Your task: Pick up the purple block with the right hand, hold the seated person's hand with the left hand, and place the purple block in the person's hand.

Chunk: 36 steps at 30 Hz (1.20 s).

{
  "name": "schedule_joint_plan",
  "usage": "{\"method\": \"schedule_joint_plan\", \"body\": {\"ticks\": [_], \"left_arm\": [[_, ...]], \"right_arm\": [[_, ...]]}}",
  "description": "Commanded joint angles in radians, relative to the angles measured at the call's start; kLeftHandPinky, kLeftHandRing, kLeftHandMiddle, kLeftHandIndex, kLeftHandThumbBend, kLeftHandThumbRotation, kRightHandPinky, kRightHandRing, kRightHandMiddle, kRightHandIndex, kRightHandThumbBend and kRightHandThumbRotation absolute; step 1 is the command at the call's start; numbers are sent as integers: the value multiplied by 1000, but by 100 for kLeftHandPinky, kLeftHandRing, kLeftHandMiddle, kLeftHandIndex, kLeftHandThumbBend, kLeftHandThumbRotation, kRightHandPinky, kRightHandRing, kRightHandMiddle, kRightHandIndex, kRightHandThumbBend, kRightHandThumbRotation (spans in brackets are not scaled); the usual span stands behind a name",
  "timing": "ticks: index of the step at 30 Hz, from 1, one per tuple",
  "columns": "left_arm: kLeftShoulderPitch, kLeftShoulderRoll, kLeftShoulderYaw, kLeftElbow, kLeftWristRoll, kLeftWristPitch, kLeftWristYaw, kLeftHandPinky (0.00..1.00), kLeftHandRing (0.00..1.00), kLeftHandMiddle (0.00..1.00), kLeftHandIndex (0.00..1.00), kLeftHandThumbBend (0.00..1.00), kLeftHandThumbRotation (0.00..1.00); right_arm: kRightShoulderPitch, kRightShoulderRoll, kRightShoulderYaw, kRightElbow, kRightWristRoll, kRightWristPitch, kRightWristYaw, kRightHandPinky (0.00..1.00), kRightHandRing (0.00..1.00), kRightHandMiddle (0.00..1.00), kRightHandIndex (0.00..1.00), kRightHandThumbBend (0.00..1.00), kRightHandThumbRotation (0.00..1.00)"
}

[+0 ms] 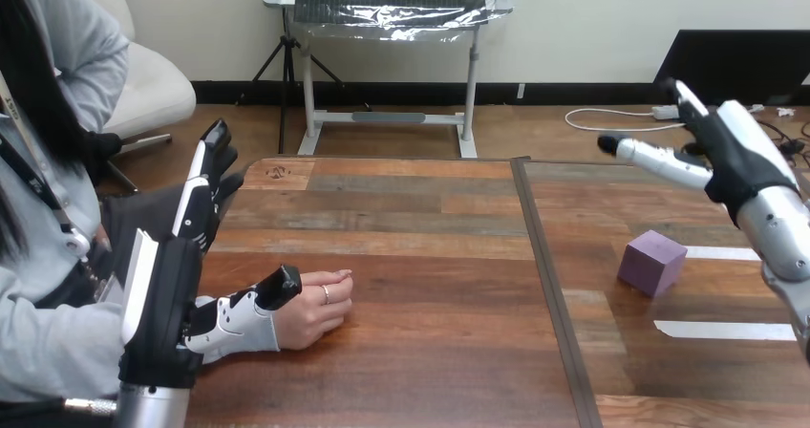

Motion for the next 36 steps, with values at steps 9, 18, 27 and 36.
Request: {"method": "schedule_joint_plan", "body": {"ticks": [9,18,27,36], "left_arm": [[-25,-1,7,-41,-12,-23,-1,91,96,99,99,100,72],[-22,-2,13,-46,-3,-27,7,90,96,98,98,100,71],[-21,-3,15,-44,-1,-40,8,89,95,98,98,100,72],[-17,-6,7,-45,-23,-45,-2,89,95,98,98,100,72]], "right_arm": [[-74,-26,29,19,-39,66,-30,90,100,100,100,100,80],[-63,-27,35,28,-41,93,-15,88,98,100,100,100,83],[-53,-25,47,34,-54,133,-1,87,98,100,100,100,84],[-34,-21,55,38,-63,144,3,88,97,100,100,100,81]]}}
